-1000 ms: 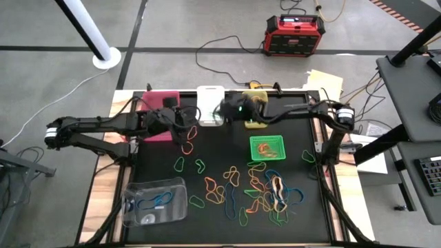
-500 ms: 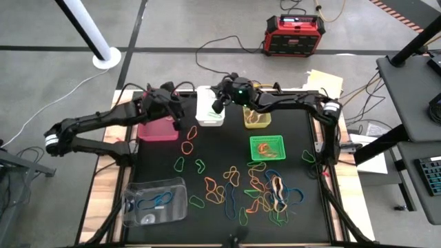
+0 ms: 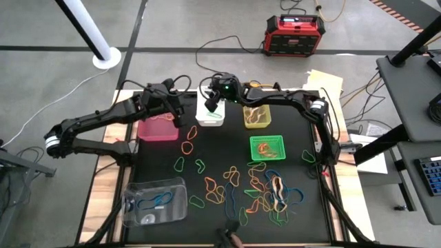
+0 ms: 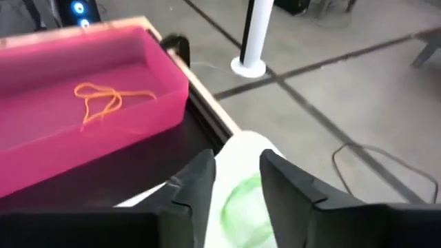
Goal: Sort rubber bands into baskets
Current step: Put the green rubber band into the white bin, then put the orange rubber band into the green bin
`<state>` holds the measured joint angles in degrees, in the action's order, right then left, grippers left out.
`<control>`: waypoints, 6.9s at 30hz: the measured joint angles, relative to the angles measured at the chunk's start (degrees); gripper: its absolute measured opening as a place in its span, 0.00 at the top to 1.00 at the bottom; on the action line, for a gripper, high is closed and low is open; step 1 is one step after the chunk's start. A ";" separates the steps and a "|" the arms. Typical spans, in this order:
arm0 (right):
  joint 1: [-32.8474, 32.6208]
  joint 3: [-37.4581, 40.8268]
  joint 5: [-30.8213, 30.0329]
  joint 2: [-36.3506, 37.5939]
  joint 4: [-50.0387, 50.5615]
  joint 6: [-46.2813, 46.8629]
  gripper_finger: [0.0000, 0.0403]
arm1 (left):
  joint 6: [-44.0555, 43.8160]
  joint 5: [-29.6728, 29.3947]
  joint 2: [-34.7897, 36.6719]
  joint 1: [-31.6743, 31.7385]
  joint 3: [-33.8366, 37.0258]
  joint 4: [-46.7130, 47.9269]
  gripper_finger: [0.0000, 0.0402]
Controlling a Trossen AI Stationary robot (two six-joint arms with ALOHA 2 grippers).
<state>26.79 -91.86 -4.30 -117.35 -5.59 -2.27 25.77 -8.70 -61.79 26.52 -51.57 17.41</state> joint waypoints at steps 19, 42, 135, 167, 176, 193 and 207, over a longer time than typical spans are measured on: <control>-5.43 -0.49 0.36 13.78 25.47 -0.36 0.64 | -14.96 11.85 -6.86 -0.78 0.00 10.56 0.71; -17.03 22.58 -4.85 35.94 17.29 4.74 0.65 | -38.42 4.64 -21.74 -7.09 -0.02 17.50 0.71; -17.16 32.38 -4.66 40.62 9.54 6.15 0.65 | -39.72 0.61 -30.13 -12.02 -3.25 13.94 0.84; -17.16 32.40 -4.72 40.60 9.40 6.29 0.65 | -41.47 -3.60 -40.34 -12.13 -4.25 17.05 0.87; -17.18 32.67 -4.72 40.60 9.47 5.12 0.65 | -36.95 -2.50 -36.75 -13.85 -3.73 18.42 1.00; -20.59 44.69 0.62 39.05 -12.29 -0.77 0.65 | -21.97 20.09 -16.82 -15.37 -3.48 0.87 1.00; -24.54 40.67 -5.14 27.39 -19.89 -12.45 0.56 | -23.10 21.79 -18.12 -15.34 -3.48 -1.79 1.00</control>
<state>2.24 -51.19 -9.44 -89.96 -25.48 -14.72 2.67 13.09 -79.91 11.18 -55.05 15.62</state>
